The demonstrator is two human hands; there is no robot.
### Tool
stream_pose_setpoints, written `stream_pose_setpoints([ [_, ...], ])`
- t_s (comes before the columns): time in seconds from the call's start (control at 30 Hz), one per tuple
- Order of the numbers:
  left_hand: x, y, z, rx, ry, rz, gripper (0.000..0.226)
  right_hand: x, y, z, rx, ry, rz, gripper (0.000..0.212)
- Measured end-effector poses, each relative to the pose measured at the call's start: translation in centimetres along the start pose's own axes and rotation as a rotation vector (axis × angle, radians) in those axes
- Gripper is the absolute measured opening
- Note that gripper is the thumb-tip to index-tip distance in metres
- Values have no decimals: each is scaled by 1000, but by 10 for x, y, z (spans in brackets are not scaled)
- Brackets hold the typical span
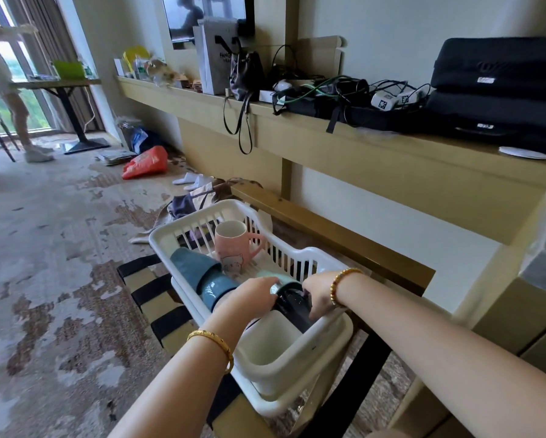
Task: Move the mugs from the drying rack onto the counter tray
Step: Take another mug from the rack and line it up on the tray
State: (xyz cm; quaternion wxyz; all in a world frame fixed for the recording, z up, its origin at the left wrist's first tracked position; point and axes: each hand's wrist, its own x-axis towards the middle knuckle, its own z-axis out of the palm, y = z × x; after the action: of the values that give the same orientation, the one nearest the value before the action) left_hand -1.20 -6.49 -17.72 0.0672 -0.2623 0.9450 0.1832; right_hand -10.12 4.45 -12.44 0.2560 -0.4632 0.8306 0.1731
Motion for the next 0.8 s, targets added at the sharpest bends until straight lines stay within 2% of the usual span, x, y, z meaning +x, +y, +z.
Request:
stream_pose_setpoints([
  [0.1, 2, -1, 3, -13, -5, -24, 54, 4, 3, 2, -9, 72, -11, 33],
  [0.43, 27, 0, 7, 13, 55, -105, 53, 1, 16, 2, 65, 69, -77, 58],
  [0.67, 34, -3, 0, 174, 171, -190, 41, 2, 21, 12, 176, 93, -106, 58],
  [0.73, 35, -8, -4, 90, 188, -220, 39, 2, 21, 14, 202, 100, -112, 57],
  [0.8, 33, -10, -7, -90, 226, -274, 36, 3, 21, 16, 228, 107, -114, 54],
])
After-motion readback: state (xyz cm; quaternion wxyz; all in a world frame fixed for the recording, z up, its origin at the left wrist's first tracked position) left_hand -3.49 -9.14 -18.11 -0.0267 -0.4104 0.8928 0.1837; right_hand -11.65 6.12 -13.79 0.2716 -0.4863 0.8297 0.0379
